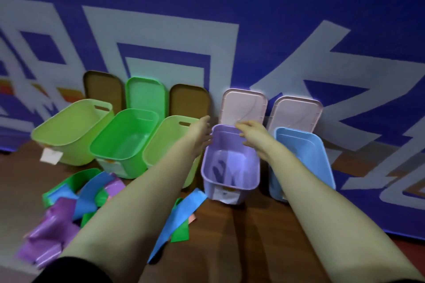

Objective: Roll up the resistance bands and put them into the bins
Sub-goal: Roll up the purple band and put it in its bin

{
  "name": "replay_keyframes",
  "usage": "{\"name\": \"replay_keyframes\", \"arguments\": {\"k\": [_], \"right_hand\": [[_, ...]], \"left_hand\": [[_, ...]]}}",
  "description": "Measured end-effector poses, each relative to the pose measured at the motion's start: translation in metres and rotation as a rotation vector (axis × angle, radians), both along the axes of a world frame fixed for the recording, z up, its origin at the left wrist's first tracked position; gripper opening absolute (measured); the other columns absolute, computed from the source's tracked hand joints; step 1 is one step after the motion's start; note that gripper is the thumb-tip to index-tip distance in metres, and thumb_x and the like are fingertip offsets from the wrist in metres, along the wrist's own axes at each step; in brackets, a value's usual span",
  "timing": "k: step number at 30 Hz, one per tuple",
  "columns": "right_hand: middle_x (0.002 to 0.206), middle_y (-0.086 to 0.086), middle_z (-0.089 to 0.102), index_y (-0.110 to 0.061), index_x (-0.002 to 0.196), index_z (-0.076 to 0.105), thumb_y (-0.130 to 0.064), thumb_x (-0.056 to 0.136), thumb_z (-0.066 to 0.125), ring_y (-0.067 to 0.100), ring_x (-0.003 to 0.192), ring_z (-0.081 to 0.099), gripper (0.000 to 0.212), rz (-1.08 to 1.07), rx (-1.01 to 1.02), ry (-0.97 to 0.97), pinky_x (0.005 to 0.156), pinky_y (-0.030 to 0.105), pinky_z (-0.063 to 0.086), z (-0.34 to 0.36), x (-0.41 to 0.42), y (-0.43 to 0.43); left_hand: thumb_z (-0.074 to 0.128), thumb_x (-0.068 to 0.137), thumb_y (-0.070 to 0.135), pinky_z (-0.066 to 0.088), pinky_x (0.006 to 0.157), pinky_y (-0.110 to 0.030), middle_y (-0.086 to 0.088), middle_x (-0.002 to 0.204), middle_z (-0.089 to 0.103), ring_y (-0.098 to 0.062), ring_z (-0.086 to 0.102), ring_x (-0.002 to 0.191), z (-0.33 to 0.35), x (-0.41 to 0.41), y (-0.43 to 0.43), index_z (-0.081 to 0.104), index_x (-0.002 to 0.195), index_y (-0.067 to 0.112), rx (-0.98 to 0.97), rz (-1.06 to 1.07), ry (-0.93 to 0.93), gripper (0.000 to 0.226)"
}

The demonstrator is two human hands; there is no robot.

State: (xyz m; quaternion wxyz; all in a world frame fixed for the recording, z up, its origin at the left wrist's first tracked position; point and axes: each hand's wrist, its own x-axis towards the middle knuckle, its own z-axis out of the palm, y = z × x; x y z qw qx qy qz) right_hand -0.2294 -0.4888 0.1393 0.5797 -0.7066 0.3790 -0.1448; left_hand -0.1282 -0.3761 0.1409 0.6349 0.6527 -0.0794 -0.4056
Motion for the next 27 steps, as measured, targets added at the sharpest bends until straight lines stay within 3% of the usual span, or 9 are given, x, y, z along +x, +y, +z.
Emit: {"name": "replay_keyframes", "arguments": {"k": [2, 4, 6, 10, 15, 20, 24, 27], "right_hand": [[0.112, 0.004, 0.059, -0.015, 0.115, 0.059, -0.029, 0.093, 0.057, 0.019, 0.105, 0.054, 0.026, 0.075, -0.025, 0.032, 0.094, 0.037, 0.046, -0.003, 0.021, 0.026], [0.112, 0.002, 0.057, -0.011, 0.122, 0.057, -0.028, 0.093, 0.058, 0.017, 0.104, 0.054, 0.034, 0.144, -0.059, 0.039, 0.091, 0.033, 0.045, -0.006, 0.043, 0.053], [0.112, 0.001, 0.056, -0.008, 0.126, 0.055, -0.027, 0.093, 0.059, 0.013, 0.100, 0.052, 0.039, 0.196, -0.093, 0.040, 0.084, 0.028, 0.042, -0.011, 0.066, 0.080], [0.114, 0.004, 0.057, -0.006, 0.126, 0.054, -0.022, 0.093, 0.059, 0.011, 0.100, 0.050, 0.037, 0.317, -0.146, 0.046, 0.075, 0.018, 0.040, -0.018, 0.110, 0.134], [0.126, 0.005, 0.058, -0.009, 0.127, 0.054, -0.024, 0.092, 0.060, 0.015, 0.110, 0.055, 0.038, 0.388, -0.233, 0.097, 0.096, 0.027, 0.043, -0.033, 0.149, 0.184], [0.130, 0.004, 0.057, -0.014, 0.129, 0.054, -0.028, 0.094, 0.057, 0.016, 0.111, 0.056, 0.038, 0.443, -0.351, 0.236, 0.093, 0.025, 0.042, -0.044, 0.159, 0.228], [0.124, 0.005, 0.060, -0.013, 0.129, 0.054, -0.029, 0.095, 0.055, 0.012, 0.100, 0.055, 0.038, 0.495, -0.331, 0.368, 0.084, 0.023, 0.042, -0.052, 0.157, 0.255], [0.099, 0.000, 0.063, -0.013, 0.120, 0.058, -0.031, 0.093, 0.055, 0.014, 0.088, 0.056, 0.032, 0.560, -0.390, 0.483, 0.077, 0.025, 0.045, -0.062, 0.155, 0.262]], "left_hand": [[0.039, 0.099, 0.031, 0.043, 0.077, -0.028, -0.015, 0.112, 0.053, -0.024, 0.057, 0.096, -0.006, 0.021, 0.030, 0.055, 0.119, 0.008, 0.056, 0.010, -0.062, 0.034], [0.043, 0.098, 0.026, 0.042, 0.068, -0.025, -0.007, 0.094, 0.052, -0.016, 0.051, 0.076, -0.009, 0.039, 0.060, 0.056, 0.096, 0.015, 0.110, 0.025, -0.131, 0.018], [0.045, 0.097, 0.023, 0.043, 0.065, -0.026, -0.004, 0.089, 0.052, -0.015, 0.049, 0.073, -0.015, 0.061, 0.088, 0.053, 0.100, 0.012, 0.170, 0.020, -0.214, 0.014], [0.049, 0.096, 0.018, 0.045, 0.075, -0.031, -0.012, 0.097, 0.057, -0.023, 0.052, 0.085, -0.024, 0.105, 0.140, 0.055, 0.101, 0.007, 0.265, -0.069, -0.385, 0.014], [0.047, 0.097, 0.019, 0.046, 0.070, -0.028, -0.011, 0.100, 0.060, -0.023, 0.055, 0.087, -0.038, 0.156, 0.197, 0.058, 0.107, 0.003, 0.353, -0.237, -0.439, 0.022], [0.047, 0.097, 0.019, 0.047, 0.079, -0.032, -0.015, 0.107, 0.062, -0.022, 0.056, 0.090, -0.053, 0.186, 0.239, 0.058, 0.116, -0.001, 0.464, -0.464, -0.504, 0.030], [0.050, 0.095, 0.022, 0.041, 0.071, -0.029, -0.011, 0.088, 0.061, -0.021, 0.053, 0.079, -0.072, 0.186, 0.261, 0.064, 0.103, 0.000, 0.465, -0.536, -0.491, 0.028], [0.050, 0.092, 0.017, 0.038, 0.066, -0.027, -0.008, 0.080, 0.057, -0.019, 0.051, 0.074, -0.084, 0.182, 0.268, 0.061, 0.084, 0.007, 0.470, -0.613, -0.550, 0.017]]}}
